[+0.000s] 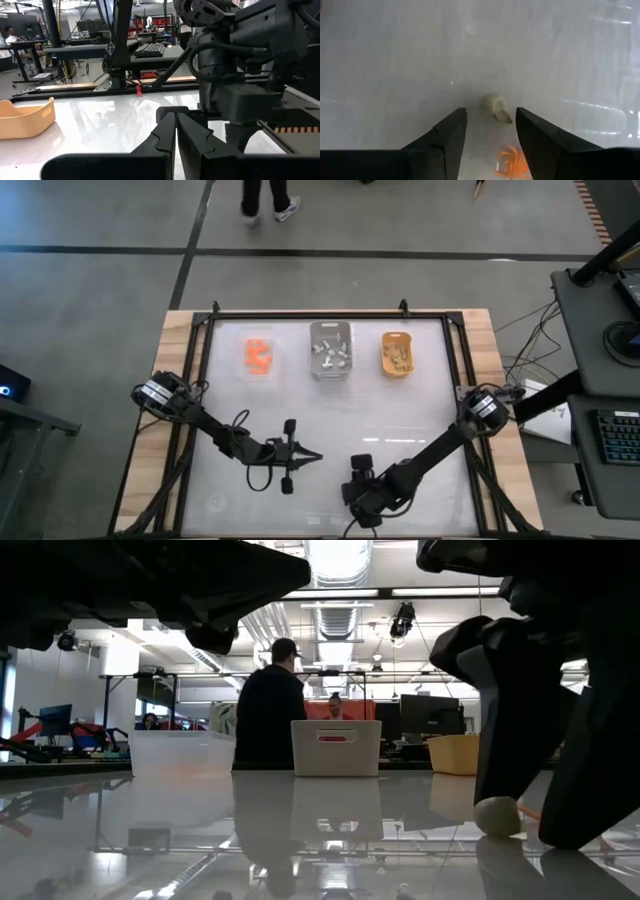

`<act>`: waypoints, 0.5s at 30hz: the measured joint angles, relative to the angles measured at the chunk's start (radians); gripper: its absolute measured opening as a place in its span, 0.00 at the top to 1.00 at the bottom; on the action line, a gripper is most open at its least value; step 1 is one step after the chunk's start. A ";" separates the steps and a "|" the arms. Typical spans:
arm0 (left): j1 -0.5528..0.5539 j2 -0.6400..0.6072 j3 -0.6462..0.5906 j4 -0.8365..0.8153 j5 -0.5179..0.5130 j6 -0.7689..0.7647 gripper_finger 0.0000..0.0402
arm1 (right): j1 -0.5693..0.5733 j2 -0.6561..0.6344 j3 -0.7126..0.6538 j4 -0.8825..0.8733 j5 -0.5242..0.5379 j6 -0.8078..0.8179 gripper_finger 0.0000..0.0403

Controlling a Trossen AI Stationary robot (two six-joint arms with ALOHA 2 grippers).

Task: Sort Halloween decoration
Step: Put the cream white skull toy into the yellow bin

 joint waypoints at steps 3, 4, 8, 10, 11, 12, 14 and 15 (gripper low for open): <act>0.000 0.000 0.000 0.003 0.000 0.000 1.00 | -0.005 0.006 0.000 0.010 -0.004 -0.007 0.64; 0.000 0.000 0.000 0.002 0.000 -0.001 1.00 | -0.006 0.006 0.000 0.012 -0.006 -0.012 0.66; 0.000 0.000 0.000 0.002 0.000 -0.001 1.00 | -0.020 0.010 0.000 0.022 -0.021 -0.043 0.78; 0.000 0.000 0.000 0.003 0.000 -0.003 1.00 | -0.031 0.010 0.000 0.027 -0.041 -0.055 0.85; 0.000 0.000 0.000 0.003 0.000 -0.005 1.00 | -0.037 0.010 0.000 0.028 -0.053 -0.058 0.88; 0.000 0.000 0.000 0.003 0.000 -0.010 1.00 | -0.041 0.010 0.000 0.028 -0.061 -0.060 0.92; 0.000 0.000 0.000 0.004 0.000 -0.014 1.00 | -0.046 0.009 0.000 0.031 -0.058 -0.068 0.96; 0.000 0.000 0.000 0.008 0.000 -0.015 1.00 | -0.048 0.006 -0.001 0.031 -0.057 -0.071 0.96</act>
